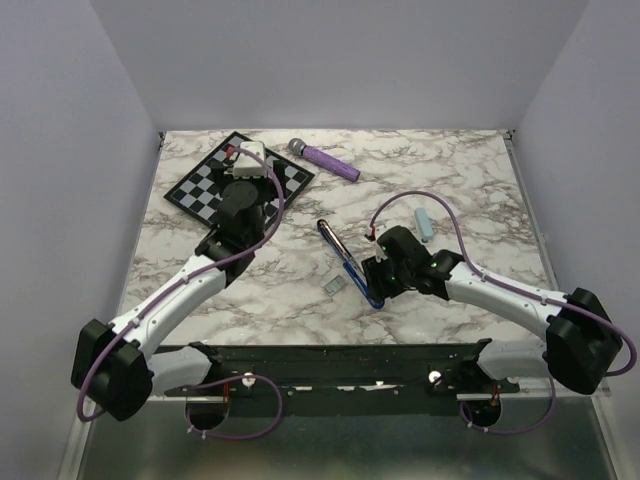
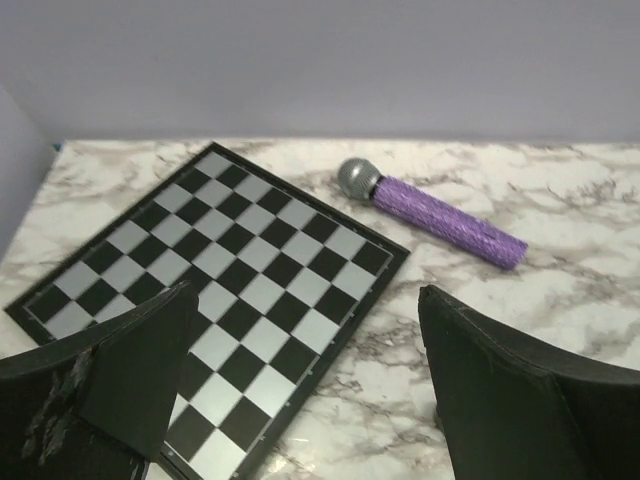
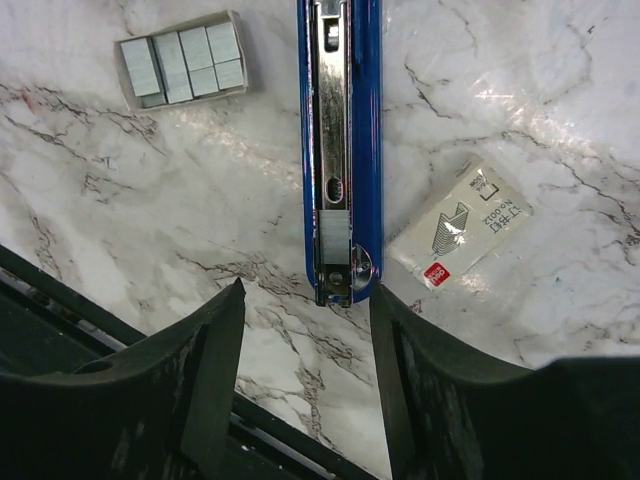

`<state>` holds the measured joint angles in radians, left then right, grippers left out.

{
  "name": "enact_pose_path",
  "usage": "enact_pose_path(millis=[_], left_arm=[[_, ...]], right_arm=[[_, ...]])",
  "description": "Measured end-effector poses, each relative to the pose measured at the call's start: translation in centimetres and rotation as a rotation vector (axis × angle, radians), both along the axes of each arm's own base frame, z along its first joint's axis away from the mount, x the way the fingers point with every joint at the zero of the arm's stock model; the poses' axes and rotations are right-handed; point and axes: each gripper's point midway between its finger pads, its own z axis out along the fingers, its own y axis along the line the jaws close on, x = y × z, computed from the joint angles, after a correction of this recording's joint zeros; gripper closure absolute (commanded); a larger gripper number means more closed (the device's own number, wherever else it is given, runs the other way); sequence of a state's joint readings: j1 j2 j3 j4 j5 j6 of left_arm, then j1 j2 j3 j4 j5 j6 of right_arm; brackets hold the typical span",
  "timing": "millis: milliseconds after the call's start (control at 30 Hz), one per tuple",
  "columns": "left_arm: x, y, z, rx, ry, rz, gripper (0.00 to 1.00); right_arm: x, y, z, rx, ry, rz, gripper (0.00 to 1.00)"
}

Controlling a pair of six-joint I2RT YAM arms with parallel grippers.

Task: Load the staples into the stapler

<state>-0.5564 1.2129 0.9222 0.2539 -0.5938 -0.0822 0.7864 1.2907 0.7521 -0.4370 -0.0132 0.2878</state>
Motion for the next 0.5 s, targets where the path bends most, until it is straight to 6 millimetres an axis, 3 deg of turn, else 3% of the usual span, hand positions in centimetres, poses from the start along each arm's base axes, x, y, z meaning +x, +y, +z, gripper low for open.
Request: enact_pose_path(millis=[167,400,500], left_arm=[[1.9,-3.8,-3.8,-0.058,0.198,-0.086,0.01],[4.0,-8.1,-11.2,-0.112,0.524,-0.098,0.01],[3.8,-9.0,-14.7,-0.129,0.639,-0.093,0.01]], right_arm=[[-0.1,0.1,-1.4,-0.02,0.001,-0.02,0.44],[0.8,0.4,-1.8,-0.02,-0.032,-0.042,0.56],[1.1,0.6,-2.0,-0.021,-0.04,-0.04,0.62]])
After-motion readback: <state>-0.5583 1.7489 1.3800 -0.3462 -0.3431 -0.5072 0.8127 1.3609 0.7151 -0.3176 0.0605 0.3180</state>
